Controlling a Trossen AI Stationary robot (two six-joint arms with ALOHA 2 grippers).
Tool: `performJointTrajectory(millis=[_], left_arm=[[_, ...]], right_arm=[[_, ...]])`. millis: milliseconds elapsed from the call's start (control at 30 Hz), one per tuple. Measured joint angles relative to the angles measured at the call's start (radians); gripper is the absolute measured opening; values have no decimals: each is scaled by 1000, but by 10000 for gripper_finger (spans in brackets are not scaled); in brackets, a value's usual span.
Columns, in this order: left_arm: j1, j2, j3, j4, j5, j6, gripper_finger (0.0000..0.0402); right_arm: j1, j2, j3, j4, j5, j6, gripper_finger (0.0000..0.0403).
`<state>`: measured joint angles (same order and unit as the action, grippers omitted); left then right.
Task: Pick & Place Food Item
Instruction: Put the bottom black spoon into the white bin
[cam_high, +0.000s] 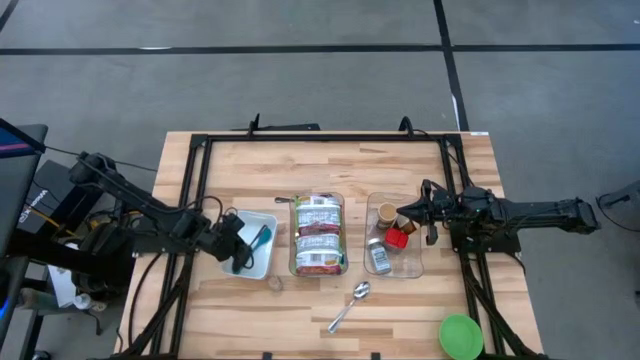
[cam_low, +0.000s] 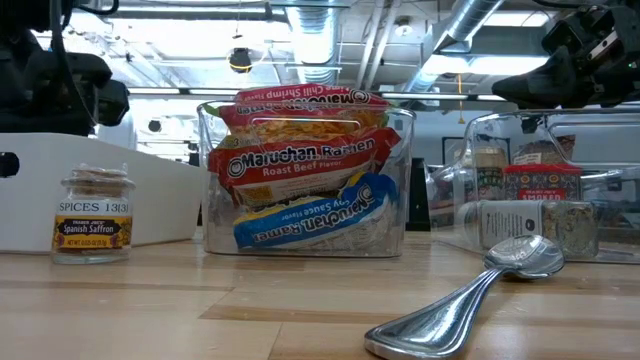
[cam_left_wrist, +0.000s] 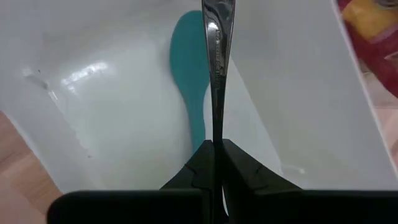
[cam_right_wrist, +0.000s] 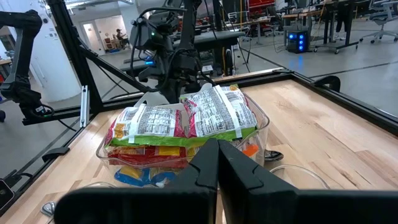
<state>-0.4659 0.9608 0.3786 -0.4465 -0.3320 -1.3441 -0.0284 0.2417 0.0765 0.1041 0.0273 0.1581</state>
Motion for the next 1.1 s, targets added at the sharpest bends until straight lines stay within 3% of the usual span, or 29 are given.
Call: performJointTrajectory(millis=[833, 1100], left_arm=[[10, 69, 0, 47, 39, 0, 19], [10, 69, 0, 47, 43, 0, 43]], right_arm=[[0, 0, 0, 0, 0, 0, 1], [0, 0, 0, 0, 0, 0, 1]])
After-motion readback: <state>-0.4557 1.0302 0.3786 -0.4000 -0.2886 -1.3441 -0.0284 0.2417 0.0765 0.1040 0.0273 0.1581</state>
